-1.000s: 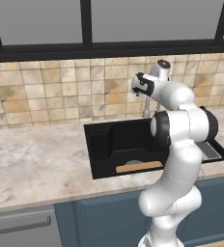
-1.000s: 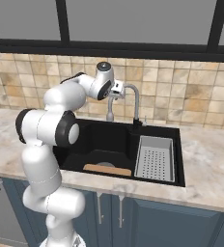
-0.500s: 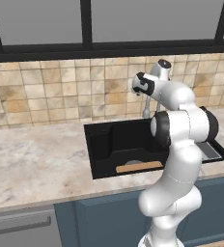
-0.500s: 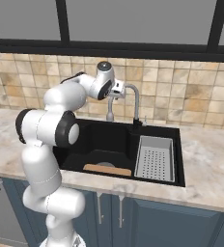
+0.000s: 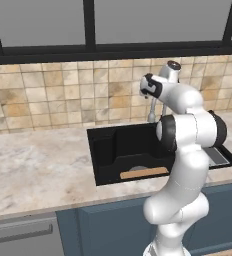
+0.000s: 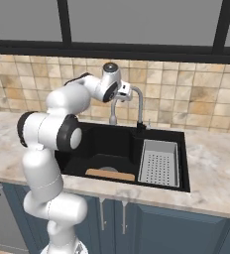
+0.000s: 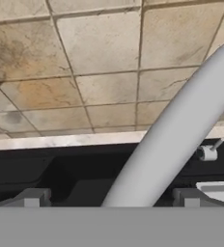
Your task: Turn on the sink faucet with hot water and rinse the cutting board for ten seconds, then turn off the faucet. Push the cutting board to reach the water if necessary.
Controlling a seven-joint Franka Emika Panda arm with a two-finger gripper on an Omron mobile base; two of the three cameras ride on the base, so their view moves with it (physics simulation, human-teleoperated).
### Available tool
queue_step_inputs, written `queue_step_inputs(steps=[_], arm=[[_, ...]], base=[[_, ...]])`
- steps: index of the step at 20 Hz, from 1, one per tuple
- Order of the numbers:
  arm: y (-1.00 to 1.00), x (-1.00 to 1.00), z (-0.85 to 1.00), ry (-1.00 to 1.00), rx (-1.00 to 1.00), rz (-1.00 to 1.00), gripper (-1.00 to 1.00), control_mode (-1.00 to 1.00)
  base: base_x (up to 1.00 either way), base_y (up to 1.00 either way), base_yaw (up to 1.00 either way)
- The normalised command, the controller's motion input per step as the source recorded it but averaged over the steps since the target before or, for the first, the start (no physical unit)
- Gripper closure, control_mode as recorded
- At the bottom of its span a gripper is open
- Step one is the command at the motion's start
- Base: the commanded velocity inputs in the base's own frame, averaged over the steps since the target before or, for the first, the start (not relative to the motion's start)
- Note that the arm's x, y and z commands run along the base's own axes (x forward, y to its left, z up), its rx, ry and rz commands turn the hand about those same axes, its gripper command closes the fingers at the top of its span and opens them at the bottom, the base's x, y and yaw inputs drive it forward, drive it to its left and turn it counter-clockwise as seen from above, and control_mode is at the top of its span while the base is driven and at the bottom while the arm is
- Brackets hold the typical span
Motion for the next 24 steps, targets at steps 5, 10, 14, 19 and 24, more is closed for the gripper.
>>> queue_step_inputs(steps=[5,10,14,19,24], arm=[[-0.17,-0.14,0.15,0.00,0.00,0.00,-1.00,-1.00],[-0.07,-0.08,0.25,0.00,0.00,0.00,-1.00,-1.00],[0.00,-0.11,0.36,0.00,0.00,-0.01,-1.00,-1.00],[0.00,-0.22,0.36,0.00,0.00,0.00,-1.00,-1.00],[-0.34,-0.48,0.04,-0.10,0.00,0.00,-1.00,-1.00]], base=[[0.00,0.00,0.00],[0.00,0.00,0.00],[0.00,0.00,0.00],[0.00,0.00,0.00],[0.00,0.00,0.00]])
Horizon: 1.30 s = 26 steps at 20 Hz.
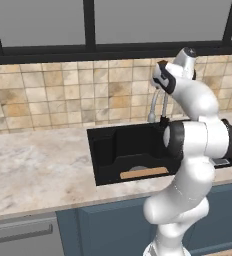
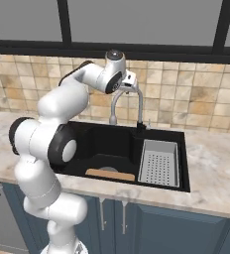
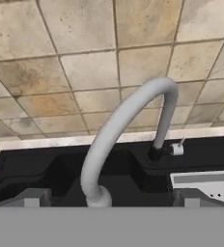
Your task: Turn on the sink faucet with hot water and rinse the cutting board for ten seconds, then turn off the faucet. Push the cutting board to reach the water if necessary.
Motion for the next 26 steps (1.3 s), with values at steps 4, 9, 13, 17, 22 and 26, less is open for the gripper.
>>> queue_step_inputs(steps=[4,9,13,17,22,26], arm=[[-0.76,-0.62,0.00,-0.21,0.00,0.00,-1.00,-1.00],[-0.77,-0.46,-0.02,-0.23,0.00,0.03,-1.00,-1.00],[-0.67,-0.04,-0.05,-0.24,0.00,0.11,-1.00,-1.00],[-0.52,0.08,-0.18,-0.21,0.00,0.18,-1.00,-1.00],[-0.53,0.15,-0.33,-0.18,0.00,0.21,-1.00,-1.00],[-0.48,0.01,-0.41,-0.12,0.00,0.20,-1.00,-1.00]], base=[[0.00,0.00,0.00],[0.00,0.00,0.00],[0.00,0.00,0.00],[0.00,0.00,0.00],[0.00,0.00,0.00],[0.00,0.00,0.00]])
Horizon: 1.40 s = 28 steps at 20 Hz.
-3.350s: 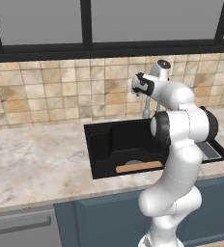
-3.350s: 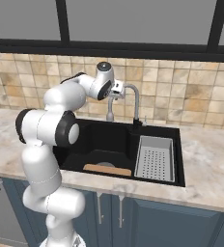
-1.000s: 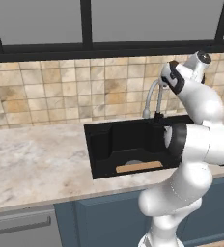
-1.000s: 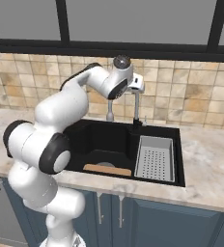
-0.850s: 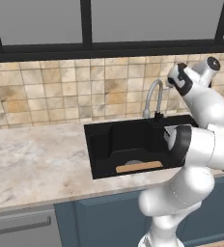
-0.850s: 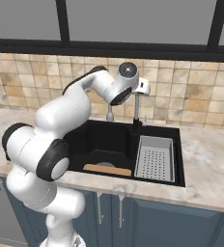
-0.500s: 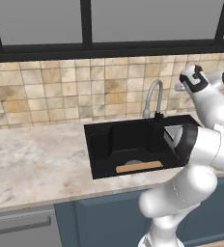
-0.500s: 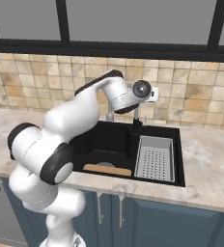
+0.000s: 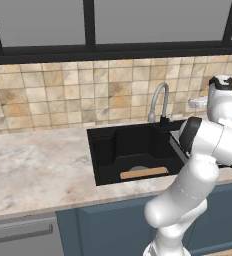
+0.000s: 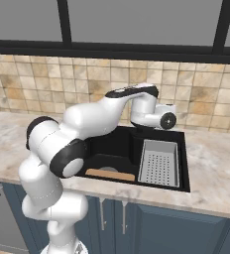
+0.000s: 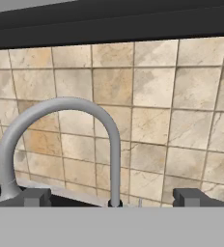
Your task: Turn on the sink faucet with hot water and rinse the cutting board for ten seconds, then turn off the faucet. Push the cutting board to reach the water if necessary.
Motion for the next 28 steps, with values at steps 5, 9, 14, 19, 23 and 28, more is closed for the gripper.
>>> queue_step_inputs(steps=[5,9,14,19,23,28], arm=[[-0.38,0.00,-0.34,-0.11,-0.01,0.15,-1.00,-1.00],[-0.03,0.00,-0.20,-0.02,0.00,0.04,-1.00,-1.00],[0.00,0.00,-0.34,-0.01,0.00,0.03,-1.00,-1.00],[0.00,0.04,-0.25,0.00,0.00,0.00,-1.00,-1.00],[0.10,0.12,-0.20,0.00,0.00,0.00,-1.00,-1.00],[0.20,0.22,-0.12,0.00,0.00,0.00,-1.00,-1.00]], base=[[0.00,0.00,0.00],[0.00,0.00,0.00],[0.00,0.00,0.00],[0.00,0.00,0.00],[0.00,0.00,0.00],[0.00,0.00,0.00]])
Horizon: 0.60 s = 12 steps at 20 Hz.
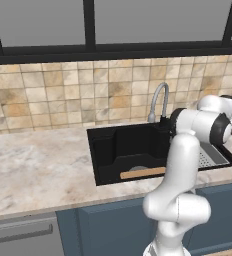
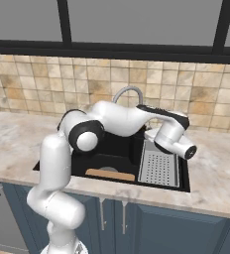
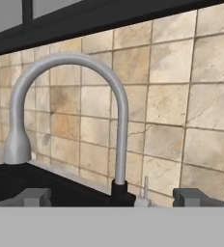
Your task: Turn on the sink faucet with hot water and rinse the cutting board for ten seconds, then turn off the faucet. Push the cutting board to reach the water if necessary.
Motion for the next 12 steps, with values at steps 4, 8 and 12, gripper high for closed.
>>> queue_step_inputs(steps=[4,8,12], arm=[[0.33,0.26,-0.11,0.00,0.00,0.00,-1.00,-1.00],[0.43,0.28,-0.08,0.00,0.00,-0.02,-1.00,-1.00],[0.34,0.29,-0.12,0.00,0.00,-0.05,-1.00,-1.00]], base=[[0.00,0.00,0.00],[0.00,0.00,0.00],[0.00,0.00,0.00]])
